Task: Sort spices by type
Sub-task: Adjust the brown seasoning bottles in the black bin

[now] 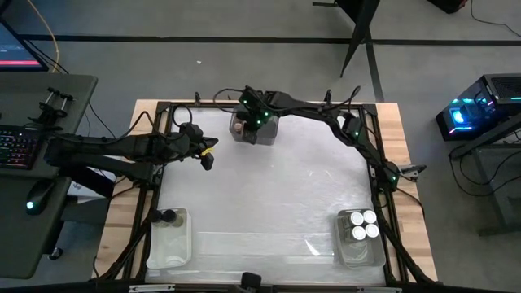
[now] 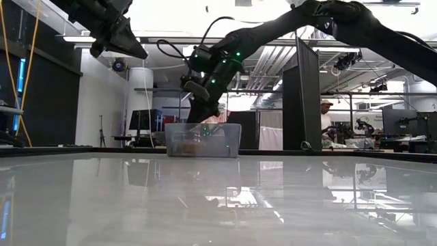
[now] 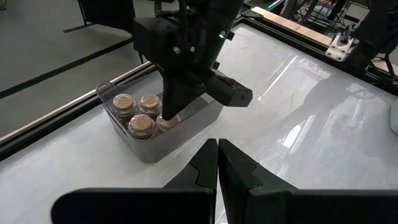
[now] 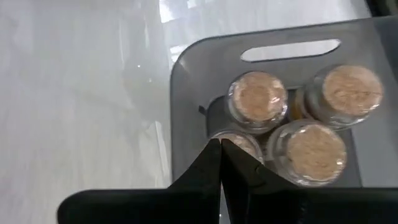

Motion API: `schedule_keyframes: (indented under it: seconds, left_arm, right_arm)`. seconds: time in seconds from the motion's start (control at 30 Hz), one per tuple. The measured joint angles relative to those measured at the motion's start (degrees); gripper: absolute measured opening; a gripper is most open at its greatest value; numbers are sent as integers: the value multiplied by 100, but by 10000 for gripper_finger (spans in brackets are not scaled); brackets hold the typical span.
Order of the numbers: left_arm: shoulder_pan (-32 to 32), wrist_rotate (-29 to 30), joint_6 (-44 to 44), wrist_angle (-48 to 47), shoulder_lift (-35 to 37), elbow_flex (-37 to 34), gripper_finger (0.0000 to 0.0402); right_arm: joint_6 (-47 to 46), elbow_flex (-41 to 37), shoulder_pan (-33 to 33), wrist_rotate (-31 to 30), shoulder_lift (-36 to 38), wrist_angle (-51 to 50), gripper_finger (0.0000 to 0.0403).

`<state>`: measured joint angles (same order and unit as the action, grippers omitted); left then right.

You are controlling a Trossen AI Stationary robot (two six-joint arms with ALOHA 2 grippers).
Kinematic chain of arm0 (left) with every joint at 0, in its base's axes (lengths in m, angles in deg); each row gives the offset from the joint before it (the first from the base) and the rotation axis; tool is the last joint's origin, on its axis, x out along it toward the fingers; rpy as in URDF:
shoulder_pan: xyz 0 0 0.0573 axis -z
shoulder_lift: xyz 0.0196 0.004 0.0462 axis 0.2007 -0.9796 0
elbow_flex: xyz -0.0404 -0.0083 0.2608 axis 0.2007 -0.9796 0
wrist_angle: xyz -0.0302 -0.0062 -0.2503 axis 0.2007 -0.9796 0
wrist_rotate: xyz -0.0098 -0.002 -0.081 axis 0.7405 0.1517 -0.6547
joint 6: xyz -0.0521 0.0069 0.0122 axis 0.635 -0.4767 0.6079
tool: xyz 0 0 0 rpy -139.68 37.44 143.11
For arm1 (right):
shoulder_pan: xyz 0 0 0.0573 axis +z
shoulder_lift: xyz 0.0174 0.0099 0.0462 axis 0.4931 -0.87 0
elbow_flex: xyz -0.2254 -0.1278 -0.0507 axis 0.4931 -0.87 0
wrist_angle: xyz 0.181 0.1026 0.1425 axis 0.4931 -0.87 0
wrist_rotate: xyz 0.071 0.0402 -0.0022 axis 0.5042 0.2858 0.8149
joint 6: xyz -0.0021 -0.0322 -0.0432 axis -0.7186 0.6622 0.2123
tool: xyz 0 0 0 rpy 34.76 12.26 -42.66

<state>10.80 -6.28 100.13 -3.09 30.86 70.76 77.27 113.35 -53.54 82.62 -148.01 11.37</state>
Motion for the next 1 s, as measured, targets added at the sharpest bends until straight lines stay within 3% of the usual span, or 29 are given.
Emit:
schedule_keyframes:
  seconds: [0.27, 0.5, 1.0]
  left_arm:
    - [-2, 0, 0, -9, 0, -1, 0]
    - [-2, 21, -1, -11, 0, 0, 0]
    - [-1, 90, -2, -15, 0, -2, 0]
  right_arm:
    - [140, 0, 3, -222, -13, -53, 0]
    - [236, 0, -10, -808, -13, 37, 0]
    - [152, 0, -103, -783, 211, 251, 0]
